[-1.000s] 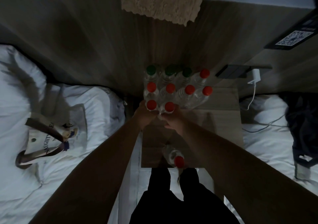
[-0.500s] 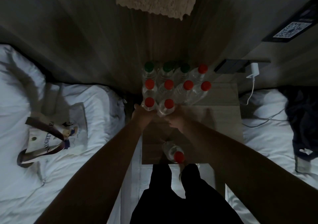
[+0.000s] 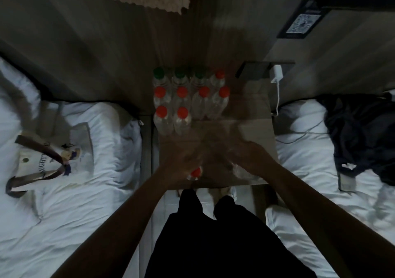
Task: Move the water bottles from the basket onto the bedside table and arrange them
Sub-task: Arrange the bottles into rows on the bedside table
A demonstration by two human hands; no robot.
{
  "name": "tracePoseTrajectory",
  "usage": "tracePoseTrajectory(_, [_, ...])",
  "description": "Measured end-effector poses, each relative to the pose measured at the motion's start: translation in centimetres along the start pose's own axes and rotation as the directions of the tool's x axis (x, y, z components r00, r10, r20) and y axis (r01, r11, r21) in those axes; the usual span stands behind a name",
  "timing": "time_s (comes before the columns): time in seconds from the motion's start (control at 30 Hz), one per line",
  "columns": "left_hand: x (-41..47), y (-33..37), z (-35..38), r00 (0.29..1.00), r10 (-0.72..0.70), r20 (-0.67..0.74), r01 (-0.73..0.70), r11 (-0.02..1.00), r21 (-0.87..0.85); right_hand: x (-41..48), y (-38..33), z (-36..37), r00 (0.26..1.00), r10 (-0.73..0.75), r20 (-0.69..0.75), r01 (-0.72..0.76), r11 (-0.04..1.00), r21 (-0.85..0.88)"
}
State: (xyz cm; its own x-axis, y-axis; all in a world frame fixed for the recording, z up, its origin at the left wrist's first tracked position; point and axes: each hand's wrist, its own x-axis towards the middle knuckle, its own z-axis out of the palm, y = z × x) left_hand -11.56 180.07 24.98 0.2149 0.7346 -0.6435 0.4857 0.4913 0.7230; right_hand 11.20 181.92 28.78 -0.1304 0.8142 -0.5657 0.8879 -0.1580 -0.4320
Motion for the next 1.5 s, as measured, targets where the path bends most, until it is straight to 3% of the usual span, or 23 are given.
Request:
tracePoseTrajectory(0.1, [-0.6,-1.4,1.6,1.0,-0.014,0.024,0.01,0.988,0.154,-1.5,3.8,0.3,0.997,0.073,-0.001,-0.073,0.997,-0.027])
tracePoseTrajectory(0.17, [-1.7,-1.2,2.6,0.997,-0.034,-0.073,0.048,0.977,0.207,-2.7,5.3,0.3,0.997,0.078,-0.017,-0.078,0.996,-0.032])
tracePoseTrajectory(0.3, [-2.1,-1.5,4.3,0.974,-0.006,-0.228,0.04,0.989,0.144,-4.0,7.1,0.5,0.998,0.068,-0.006,-0.068,0.997,0.034])
tracePoseTrajectory(0.57, [-3.1,-1.8,5.8,0.924,-0.04,-0.381,0.034,0.999,-0.023,-4.9,8.5,1.1,0.997,0.014,-0.074,-0.004,0.992,0.129])
tracePoseTrajectory(0.83, [-2.2,-1.9,6.3,0.927,-0.103,-0.361,0.047,0.986,-0.161,-4.4,9.5,1.8,0.997,0.055,-0.058,-0.037,0.962,0.27])
tracePoseTrajectory(1.0, [-1.4,-1.6,6.7,0.889,-0.076,-0.452,0.036,0.995,-0.097,-3.4,8.8,2.9,0.986,0.038,-0.162,0.007,0.963,0.27])
tracePoseTrajectory(1.13, [0.1,-1.0,6.3,0.885,-0.067,-0.46,0.037,0.997,-0.074,-1.2,7.9,3.4,0.991,0.042,-0.126,-0.004,0.958,0.287])
tracePoseTrajectory(1.4, [3.9,1.8,5.2,0.894,0.09,-0.439,-0.132,0.989,-0.066,4.5,3.6,3.0,0.99,-0.04,-0.133,0.095,0.893,0.441])
tracePoseTrajectory(1.5, [5.8,2.6,4.8,0.864,0.139,-0.484,-0.181,0.983,-0.041,6.8,3.0,3.0,0.986,-0.05,-0.158,0.114,0.895,0.43])
